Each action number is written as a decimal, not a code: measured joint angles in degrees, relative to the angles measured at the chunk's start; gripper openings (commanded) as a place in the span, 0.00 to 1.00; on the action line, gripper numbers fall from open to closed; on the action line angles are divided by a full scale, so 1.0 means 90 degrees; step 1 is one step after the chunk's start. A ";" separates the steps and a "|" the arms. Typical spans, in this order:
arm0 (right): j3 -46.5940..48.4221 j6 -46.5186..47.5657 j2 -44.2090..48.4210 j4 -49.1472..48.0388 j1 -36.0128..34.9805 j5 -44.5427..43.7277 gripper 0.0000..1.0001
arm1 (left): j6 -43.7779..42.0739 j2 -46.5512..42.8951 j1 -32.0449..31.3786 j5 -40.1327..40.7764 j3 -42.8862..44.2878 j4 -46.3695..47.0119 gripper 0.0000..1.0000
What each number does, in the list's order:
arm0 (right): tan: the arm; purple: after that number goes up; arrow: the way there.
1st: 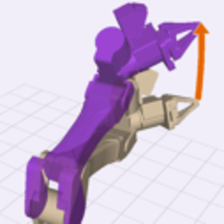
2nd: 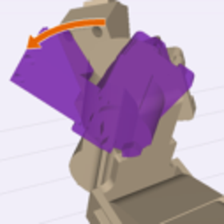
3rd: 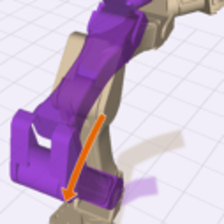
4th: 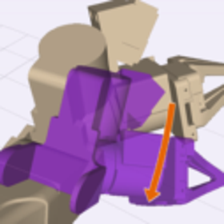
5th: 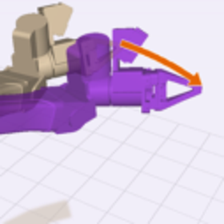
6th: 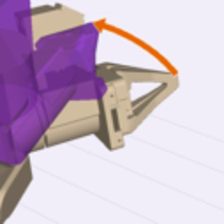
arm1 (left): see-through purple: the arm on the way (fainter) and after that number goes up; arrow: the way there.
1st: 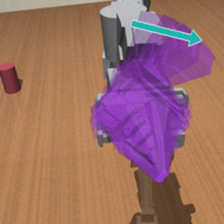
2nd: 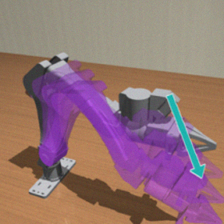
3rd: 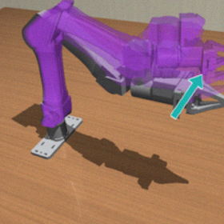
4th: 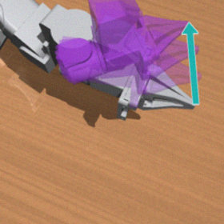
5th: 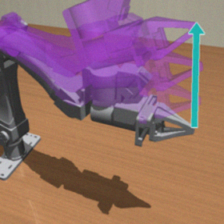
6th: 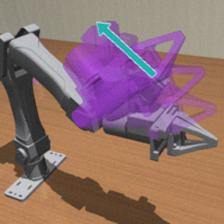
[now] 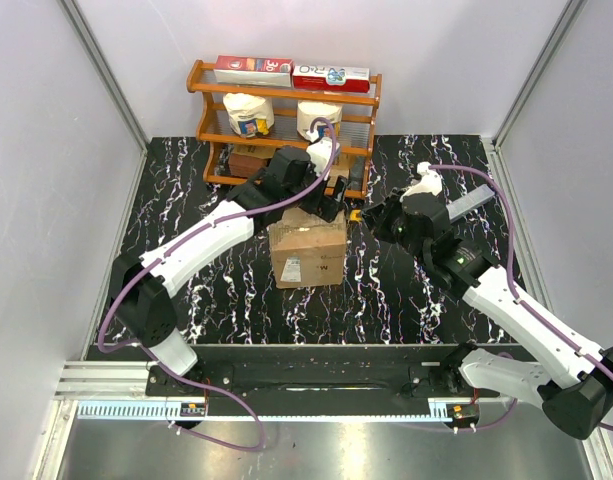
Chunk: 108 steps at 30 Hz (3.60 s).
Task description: Unpack the express box
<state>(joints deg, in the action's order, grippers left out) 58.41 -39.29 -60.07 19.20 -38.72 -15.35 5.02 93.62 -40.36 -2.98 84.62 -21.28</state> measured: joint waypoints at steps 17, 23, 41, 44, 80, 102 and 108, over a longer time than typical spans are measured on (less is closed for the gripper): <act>0.0000 -0.0005 -0.0029 -0.0019 0.0000 0.0002 0.00 | 0.0194 -0.0002 -0.0036 -0.0165 -0.0097 0.0109 0.65; 0.0000 -0.0005 -0.0029 -0.0032 0.0000 0.0000 0.00 | 0.0243 -0.0002 -0.0036 -0.0238 -0.0170 0.0206 0.61; 0.0175 0.0075 -0.0017 0.0017 0.0000 -0.0146 0.00 | 0.0260 -0.0187 -0.0073 -0.0221 -0.0517 0.0568 0.47; 0.0175 0.0095 -0.0029 0.0005 0.0000 -0.0168 0.00 | 0.0262 -0.0197 -0.0075 -0.0221 -0.0549 0.0602 0.46; 0.0180 0.0117 -0.0415 -0.0338 0.0000 -0.0002 0.00 | 0.0270 -0.0284 -0.0075 -0.0192 -0.0670 0.0680 0.46; 0.0138 0.0311 -0.0515 -0.0539 0.0058 0.0423 0.00 | 0.0750 -0.0296 -0.0134 0.0318 -0.0651 0.0488 0.38; -0.0066 0.0350 -0.0316 -0.0607 0.0104 0.0658 0.00 | 0.1134 -0.0296 -0.0175 0.0544 -0.0653 0.0415 0.37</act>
<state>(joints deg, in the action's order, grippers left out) 57.82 -36.14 -62.92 13.74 -37.78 -9.43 15.22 90.96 -41.93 1.91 78.74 -17.54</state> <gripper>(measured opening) 0.164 0.383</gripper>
